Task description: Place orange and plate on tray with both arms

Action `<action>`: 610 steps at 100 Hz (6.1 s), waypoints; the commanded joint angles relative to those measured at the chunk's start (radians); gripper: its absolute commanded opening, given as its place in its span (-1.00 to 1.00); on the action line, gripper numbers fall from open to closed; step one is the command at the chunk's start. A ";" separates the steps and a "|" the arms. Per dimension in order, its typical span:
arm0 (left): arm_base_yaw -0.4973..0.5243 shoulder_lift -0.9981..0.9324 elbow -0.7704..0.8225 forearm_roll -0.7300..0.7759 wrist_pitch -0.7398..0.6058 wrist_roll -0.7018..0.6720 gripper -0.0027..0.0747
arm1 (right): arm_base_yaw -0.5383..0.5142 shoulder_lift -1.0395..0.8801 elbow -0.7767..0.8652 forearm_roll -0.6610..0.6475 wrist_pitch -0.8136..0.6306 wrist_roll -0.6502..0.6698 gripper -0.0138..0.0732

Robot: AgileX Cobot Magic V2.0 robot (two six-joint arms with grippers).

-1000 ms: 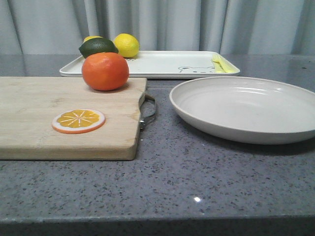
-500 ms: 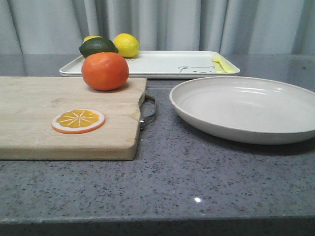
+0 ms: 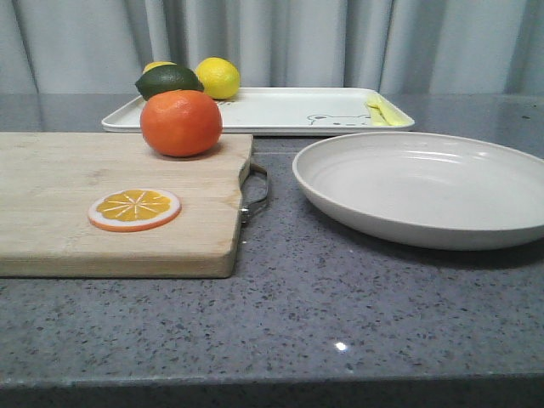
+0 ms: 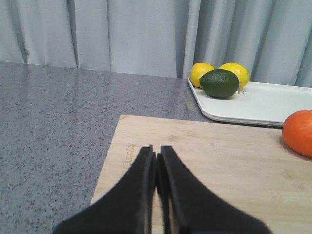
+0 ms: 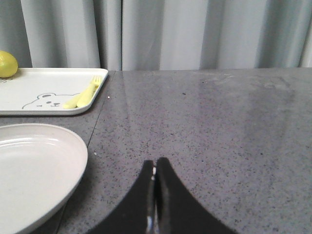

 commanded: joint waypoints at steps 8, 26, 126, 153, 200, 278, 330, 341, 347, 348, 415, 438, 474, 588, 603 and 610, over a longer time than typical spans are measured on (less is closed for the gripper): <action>0.001 0.147 -0.149 -0.012 -0.081 -0.002 -0.98 | 0.003 0.144 -0.135 -0.009 -0.042 -0.001 -0.82; -0.003 0.337 -0.293 -0.012 -0.081 -0.002 -0.98 | 0.003 0.312 -0.256 -0.009 -0.036 -0.001 -0.82; -0.155 0.863 -0.704 -0.059 -0.029 0.047 0.22 | 0.003 0.579 -0.395 0.026 -0.044 0.004 -0.82; -0.302 1.040 -0.877 -0.068 0.065 0.047 0.55 | 0.003 0.579 -0.395 0.026 -0.044 0.004 -0.82; -0.492 1.379 -1.199 -0.068 0.327 0.047 0.54 | 0.003 0.579 -0.395 0.026 -0.043 0.004 -0.82; -0.498 1.523 -1.275 -0.061 0.510 0.047 0.50 | 0.003 0.579 -0.395 0.026 -0.039 0.004 -0.82; -0.498 1.523 -1.275 -0.057 0.507 0.047 -0.19 | 0.003 0.579 -0.395 0.026 -0.039 0.004 -0.82; -0.498 1.523 -1.288 -0.057 0.513 0.047 -0.32 | 0.003 0.579 -0.395 0.026 -0.039 0.004 -0.82; -0.504 1.523 -1.306 -0.060 0.522 0.047 -0.34 | 0.003 0.579 -0.395 0.026 -0.038 0.004 -0.82; -0.505 1.523 -1.312 -0.062 0.522 0.049 -0.34 | 0.003 0.579 -0.395 0.026 -0.038 0.004 -0.82; -0.822 1.668 -1.535 -0.066 0.518 0.057 -0.34 | 0.003 0.579 -0.395 0.026 -0.036 0.004 -0.82; -0.868 1.723 -1.535 -0.066 0.464 0.057 -0.34 | 0.003 0.579 -0.395 0.026 -0.036 0.004 -0.82; -0.870 1.734 -1.535 -0.068 0.461 0.057 0.08 | 0.003 0.579 -0.395 0.026 -0.036 0.004 -0.82; -0.707 1.386 -1.418 -0.049 0.530 0.057 -0.94 | 0.028 0.581 -0.419 0.025 0.080 0.003 -0.82; -0.675 1.275 -1.304 -0.024 0.506 0.057 -0.98 | 0.049 0.636 -0.486 0.025 0.168 0.003 -0.82; -0.661 1.220 -1.238 -0.024 0.477 0.057 -0.98 | 0.058 0.677 -0.523 0.025 0.216 0.003 -0.82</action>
